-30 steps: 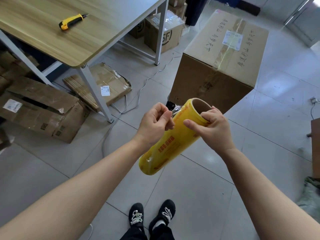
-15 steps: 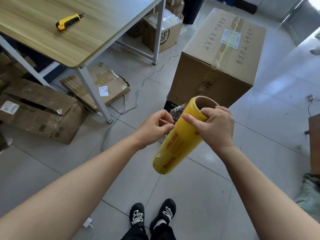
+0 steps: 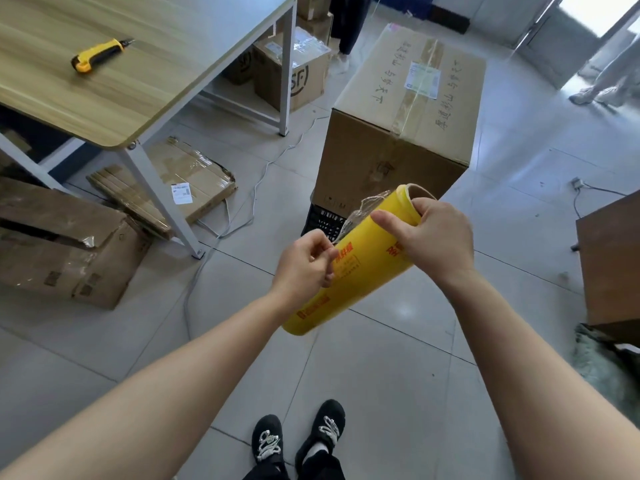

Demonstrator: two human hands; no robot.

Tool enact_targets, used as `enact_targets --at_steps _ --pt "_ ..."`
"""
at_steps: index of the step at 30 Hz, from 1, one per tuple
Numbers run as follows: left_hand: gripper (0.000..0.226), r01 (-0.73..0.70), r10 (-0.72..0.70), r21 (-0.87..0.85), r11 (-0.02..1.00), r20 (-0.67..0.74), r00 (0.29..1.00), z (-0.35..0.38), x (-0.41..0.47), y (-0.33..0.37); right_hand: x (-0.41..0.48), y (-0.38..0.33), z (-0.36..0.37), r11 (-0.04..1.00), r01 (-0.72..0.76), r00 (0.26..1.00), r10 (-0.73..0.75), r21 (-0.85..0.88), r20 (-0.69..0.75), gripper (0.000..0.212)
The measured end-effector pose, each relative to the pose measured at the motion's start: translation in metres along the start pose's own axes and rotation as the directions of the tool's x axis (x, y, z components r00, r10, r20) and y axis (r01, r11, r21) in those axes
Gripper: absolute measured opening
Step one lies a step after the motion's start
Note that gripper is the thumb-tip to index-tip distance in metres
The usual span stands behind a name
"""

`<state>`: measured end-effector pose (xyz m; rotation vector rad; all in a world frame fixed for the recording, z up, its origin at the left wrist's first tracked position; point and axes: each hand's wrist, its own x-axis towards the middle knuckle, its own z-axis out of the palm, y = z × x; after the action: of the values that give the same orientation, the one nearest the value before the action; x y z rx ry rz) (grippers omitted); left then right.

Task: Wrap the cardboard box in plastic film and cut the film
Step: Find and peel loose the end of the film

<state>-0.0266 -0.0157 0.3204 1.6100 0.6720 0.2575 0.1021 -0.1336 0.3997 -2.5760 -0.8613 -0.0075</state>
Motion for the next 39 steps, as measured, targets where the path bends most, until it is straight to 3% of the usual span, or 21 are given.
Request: enact_targets --at_steps 3,6,8,11,15,18,21,24,27,32,35,39 --pt "0.018 -0.066 0.066 0.027 0.997 -0.02 0.998 -0.004 0.004 0.006 0.001 0.009 -0.011 0.982 0.006 0.971 -0.05 0.186 0.232 0.039" --pt "0.022 -0.118 0.12 0.073 0.99 -0.029 0.992 -0.012 0.005 0.012 0.001 0.019 -0.022 0.936 -0.04 0.879 -0.132 0.348 0.457 0.044" --pt "0.024 -0.141 0.145 0.101 0.985 -0.025 0.989 -0.018 0.006 0.011 0.0 0.022 -0.023 0.946 -0.001 0.89 -0.147 0.324 0.431 0.042" --pt "0.023 -0.15 0.155 0.148 0.978 -0.026 0.988 -0.029 0.009 0.011 -0.004 0.017 -0.02 0.964 0.043 0.963 -0.11 0.262 0.246 0.031" --pt "0.025 -0.213 0.231 0.238 0.947 -0.047 0.972 -0.027 0.007 0.015 -0.009 0.019 -0.012 0.976 0.017 0.997 -0.032 0.219 0.064 0.032" --pt "0.022 -0.162 0.17 0.177 0.971 -0.029 0.985 -0.008 0.004 0.014 -0.01 0.03 -0.011 0.957 0.013 0.991 -0.05 0.289 0.122 0.031" --pt "0.022 0.025 -0.032 0.077 0.997 0.096 0.995 0.006 0.012 0.017 -0.011 0.042 -0.012 0.91 0.048 0.98 -0.123 0.412 0.157 0.031" --pt "0.046 0.142 -0.182 0.212 0.967 0.183 0.966 0.016 0.024 0.019 -0.009 0.053 -0.015 0.868 0.111 0.964 -0.212 0.485 0.159 0.03" --pt "0.055 0.109 -0.146 0.305 0.946 0.101 0.984 0.032 0.037 0.024 -0.005 0.067 -0.017 0.813 0.154 0.936 -0.302 0.561 0.182 0.029" --pt "0.037 0.143 -0.13 -0.081 0.986 0.14 0.982 0.069 0.059 0.056 0.016 0.099 -0.016 0.817 0.271 0.897 -0.406 0.509 0.173 0.029" --pt "0.019 0.027 -0.022 -0.101 0.995 0.049 0.999 0.091 0.07 0.062 0.027 0.118 -0.021 0.803 0.33 0.876 -0.456 0.496 0.155 0.024" --pt "0.019 0.095 -0.095 -0.115 0.989 0.005 0.995 0.115 0.079 0.065 0.037 0.141 -0.026 0.784 0.385 0.845 -0.512 0.487 0.156 0.021"
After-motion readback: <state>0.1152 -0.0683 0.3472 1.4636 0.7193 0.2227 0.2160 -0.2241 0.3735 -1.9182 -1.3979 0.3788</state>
